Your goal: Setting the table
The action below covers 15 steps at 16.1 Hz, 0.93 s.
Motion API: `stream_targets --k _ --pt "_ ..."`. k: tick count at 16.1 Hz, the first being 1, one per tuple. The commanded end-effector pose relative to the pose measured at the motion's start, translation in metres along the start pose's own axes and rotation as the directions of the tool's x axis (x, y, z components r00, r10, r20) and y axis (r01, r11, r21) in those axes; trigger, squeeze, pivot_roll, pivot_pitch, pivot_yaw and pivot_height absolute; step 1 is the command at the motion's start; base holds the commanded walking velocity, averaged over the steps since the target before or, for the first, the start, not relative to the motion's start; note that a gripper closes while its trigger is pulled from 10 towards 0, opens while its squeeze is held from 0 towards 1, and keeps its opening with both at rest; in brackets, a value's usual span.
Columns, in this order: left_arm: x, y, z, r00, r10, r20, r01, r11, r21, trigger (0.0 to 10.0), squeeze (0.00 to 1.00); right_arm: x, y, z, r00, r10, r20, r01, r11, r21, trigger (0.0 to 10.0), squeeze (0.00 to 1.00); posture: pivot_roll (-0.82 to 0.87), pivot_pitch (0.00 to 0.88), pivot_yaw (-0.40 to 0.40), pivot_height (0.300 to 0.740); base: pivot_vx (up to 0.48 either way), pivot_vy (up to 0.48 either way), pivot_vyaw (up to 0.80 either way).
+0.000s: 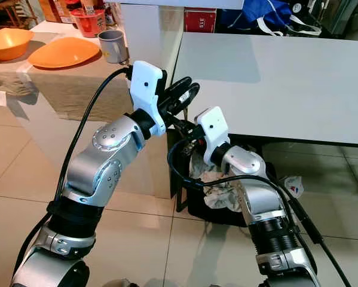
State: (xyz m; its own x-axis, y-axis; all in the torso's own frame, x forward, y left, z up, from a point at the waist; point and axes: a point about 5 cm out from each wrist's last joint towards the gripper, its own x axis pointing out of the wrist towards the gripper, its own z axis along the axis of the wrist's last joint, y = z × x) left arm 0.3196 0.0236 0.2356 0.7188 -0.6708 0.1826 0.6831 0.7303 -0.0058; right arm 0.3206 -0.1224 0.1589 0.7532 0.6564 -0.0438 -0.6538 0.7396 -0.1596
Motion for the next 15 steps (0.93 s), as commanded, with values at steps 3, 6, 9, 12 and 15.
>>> stream_targets --k 3,6,9,12,15 --pt "0.002 0.01 0.008 0.999 0.032 0.012 -0.032 0.999 0.033 10.0 1.0 -0.007 -0.007 -0.003 0.999 -0.043 -0.006 0.043 0.999 0.01 0.0 0.0 -0.01 0.002 0.025 0.74 0.0 0.0 0.0" --pt "0.001 0.023 0.02 0.997 0.066 0.044 -0.069 0.996 0.052 10.0 1.0 -0.012 -0.012 -0.006 0.997 -0.07 -0.013 0.07 0.997 0.011 0.0 0.0 -0.01 0.001 0.024 0.74 0.0 0.0 0.0" --pt "-0.003 0.04 0.034 0.99 0.116 0.077 -0.121 0.991 0.064 10.0 1.0 -0.014 -0.014 -0.007 0.996 -0.082 -0.017 0.082 0.997 0.012 0.0 0.0 -0.01 0.002 0.024 0.74 0.0 0.0 0.0" --pt "-0.017 0.068 0.04 0.976 0.204 0.071 -0.21 0.975 0.074 10.0 1.0 -0.019 -0.019 -0.008 0.993 -0.115 -0.02 0.115 0.993 0.012 0.0 0.0 -0.01 0.006 0.025 0.74 0.0 0.0 0.0" --pt "-0.031 0.076 0.029 0.97 0.241 0.029 -0.242 0.968 0.071 10.0 1.0 -0.021 -0.027 -0.008 0.979 -0.202 -0.002 0.202 0.979 0.008 0.0 0.0 0.0 0.009 0.029 0.74 0.0 0.0 0.0"
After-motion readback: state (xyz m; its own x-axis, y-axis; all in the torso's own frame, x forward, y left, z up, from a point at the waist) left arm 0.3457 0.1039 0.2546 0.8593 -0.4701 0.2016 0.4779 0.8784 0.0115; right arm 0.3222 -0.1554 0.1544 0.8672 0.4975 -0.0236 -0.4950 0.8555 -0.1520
